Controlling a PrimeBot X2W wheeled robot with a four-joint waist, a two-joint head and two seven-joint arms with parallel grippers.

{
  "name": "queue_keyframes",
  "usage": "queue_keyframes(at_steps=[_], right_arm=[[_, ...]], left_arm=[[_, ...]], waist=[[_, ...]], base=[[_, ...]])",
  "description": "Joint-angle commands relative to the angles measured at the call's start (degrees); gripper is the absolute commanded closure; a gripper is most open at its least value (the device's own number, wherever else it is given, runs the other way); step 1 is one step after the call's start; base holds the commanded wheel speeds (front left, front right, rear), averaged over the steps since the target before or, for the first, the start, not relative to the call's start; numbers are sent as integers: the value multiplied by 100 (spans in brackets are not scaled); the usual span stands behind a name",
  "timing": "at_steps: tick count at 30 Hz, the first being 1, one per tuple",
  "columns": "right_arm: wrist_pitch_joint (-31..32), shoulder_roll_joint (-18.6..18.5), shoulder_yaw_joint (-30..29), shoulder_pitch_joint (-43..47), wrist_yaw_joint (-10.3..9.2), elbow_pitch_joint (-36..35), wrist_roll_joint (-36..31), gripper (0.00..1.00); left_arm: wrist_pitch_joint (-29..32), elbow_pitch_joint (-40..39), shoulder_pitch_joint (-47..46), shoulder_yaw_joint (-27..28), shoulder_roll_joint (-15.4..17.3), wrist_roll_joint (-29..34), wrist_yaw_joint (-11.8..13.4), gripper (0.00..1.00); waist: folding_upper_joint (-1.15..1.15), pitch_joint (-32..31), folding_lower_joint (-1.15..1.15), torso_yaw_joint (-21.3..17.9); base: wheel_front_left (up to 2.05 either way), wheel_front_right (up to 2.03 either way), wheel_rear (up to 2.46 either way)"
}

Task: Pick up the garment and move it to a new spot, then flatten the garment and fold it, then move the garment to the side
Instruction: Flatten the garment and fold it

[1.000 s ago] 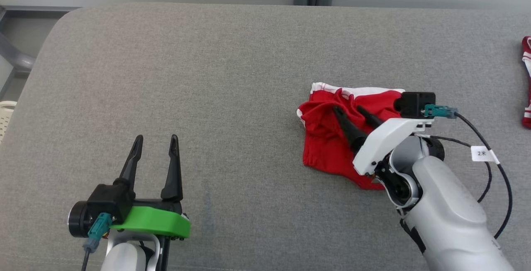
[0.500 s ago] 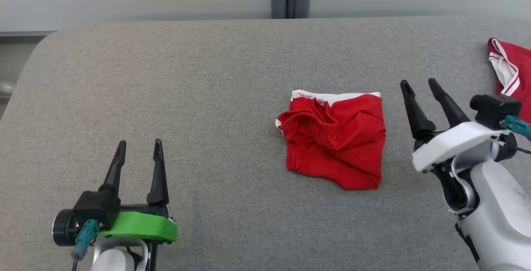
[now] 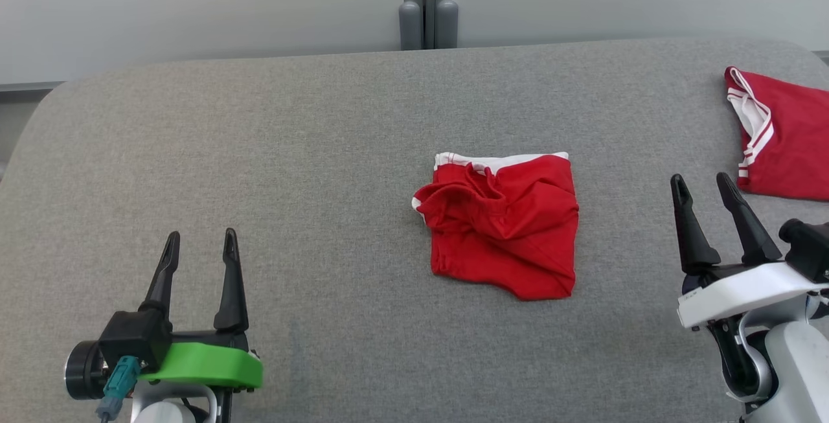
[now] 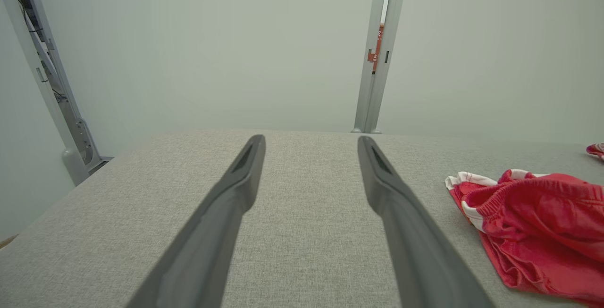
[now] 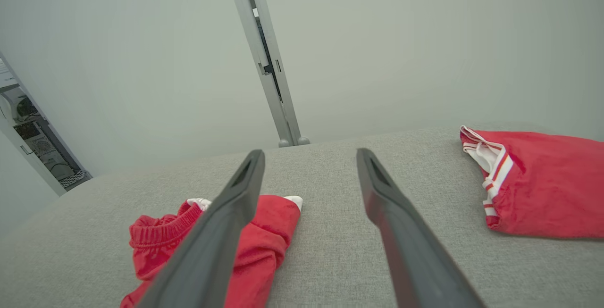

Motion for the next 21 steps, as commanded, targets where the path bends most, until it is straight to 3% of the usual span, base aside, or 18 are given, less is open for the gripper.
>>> queue_keyframes(at_steps=[1, 12, 21], right_arm=[[-42, 28, -54, 110, -3, -61, -34, 0], [25, 39, 9, -101, -3, -7, -310, 0], [111, 75, 482, -1025, -3, 1041, -566, 1]], left_arm=[[-17, -19, 68, 28, 10, 46, -24, 0], [-17, -39, -19, -7, 10, 105, -65, 0], [-17, -38, -174, -198, 10, 6, 1, 0]], waist=[[0, -7, 0, 4], [0, 70, 0, 213], [0, 298, 0, 595]], base=[[0, 0, 0], [0, 0, 0], [0, 0, 0]])
